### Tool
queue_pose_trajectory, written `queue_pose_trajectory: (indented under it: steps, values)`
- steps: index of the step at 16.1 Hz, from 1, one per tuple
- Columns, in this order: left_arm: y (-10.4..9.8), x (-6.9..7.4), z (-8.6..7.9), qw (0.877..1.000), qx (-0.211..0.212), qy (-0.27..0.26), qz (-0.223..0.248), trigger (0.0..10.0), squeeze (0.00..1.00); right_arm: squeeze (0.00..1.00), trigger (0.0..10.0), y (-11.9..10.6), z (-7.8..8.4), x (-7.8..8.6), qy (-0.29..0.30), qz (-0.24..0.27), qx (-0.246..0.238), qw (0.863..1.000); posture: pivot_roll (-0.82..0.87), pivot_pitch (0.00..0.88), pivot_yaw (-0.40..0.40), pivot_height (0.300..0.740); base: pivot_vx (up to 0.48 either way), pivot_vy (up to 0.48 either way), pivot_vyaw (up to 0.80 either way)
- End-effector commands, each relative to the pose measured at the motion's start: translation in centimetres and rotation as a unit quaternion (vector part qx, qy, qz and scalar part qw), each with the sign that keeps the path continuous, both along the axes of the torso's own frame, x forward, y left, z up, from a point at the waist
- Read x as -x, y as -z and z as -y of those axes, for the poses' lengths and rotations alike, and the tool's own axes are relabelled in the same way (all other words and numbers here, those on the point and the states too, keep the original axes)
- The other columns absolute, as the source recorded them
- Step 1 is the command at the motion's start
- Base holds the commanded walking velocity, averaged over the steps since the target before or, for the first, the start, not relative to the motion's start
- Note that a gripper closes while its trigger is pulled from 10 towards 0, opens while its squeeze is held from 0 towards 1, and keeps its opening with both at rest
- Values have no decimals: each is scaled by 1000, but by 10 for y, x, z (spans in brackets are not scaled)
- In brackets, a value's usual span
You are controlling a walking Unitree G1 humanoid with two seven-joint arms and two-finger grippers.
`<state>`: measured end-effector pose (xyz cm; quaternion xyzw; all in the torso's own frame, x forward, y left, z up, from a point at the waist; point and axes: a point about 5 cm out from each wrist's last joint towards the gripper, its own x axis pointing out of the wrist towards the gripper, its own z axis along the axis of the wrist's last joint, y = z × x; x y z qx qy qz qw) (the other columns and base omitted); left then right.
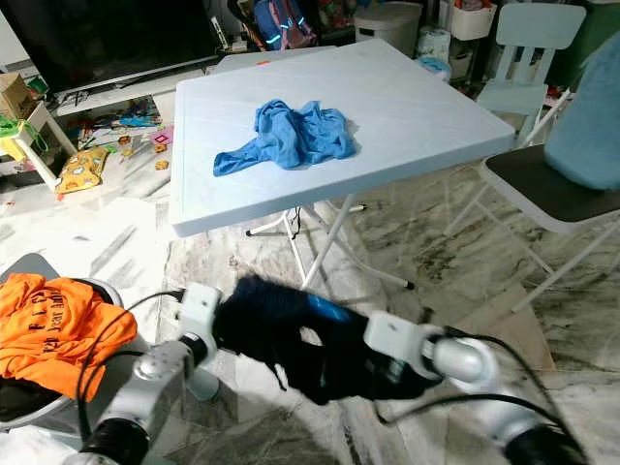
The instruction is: Hang hanger
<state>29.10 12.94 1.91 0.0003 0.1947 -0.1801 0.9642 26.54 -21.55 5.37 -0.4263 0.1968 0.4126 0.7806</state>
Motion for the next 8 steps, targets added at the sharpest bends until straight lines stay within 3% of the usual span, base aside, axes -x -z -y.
queue_pose_trajectory:
  steps: [1, 4, 8]
  values:
    - [-12, -10, -15, 1000, 0, -25, 17, 0, 0, 0, 10000, 4, 14, 3, -6, -14, 40, 999, -140, 0, 120, 740, 0, 0, 0]
    - [-14, -12, -18, 1000, -2, -20, 13, 0, 0, 0, 10000, 4, 28, 6, -19, -23, 73, 997, -145, 0, 124, 740, 0, 0, 0]
    - [-2, -8, -28, 999, -24, -25, -19, 0, 0, 0, 10000, -20, 39, 26, -50, -81, -4, 995, -152, 0, 128, 740, 0, 0, 0]
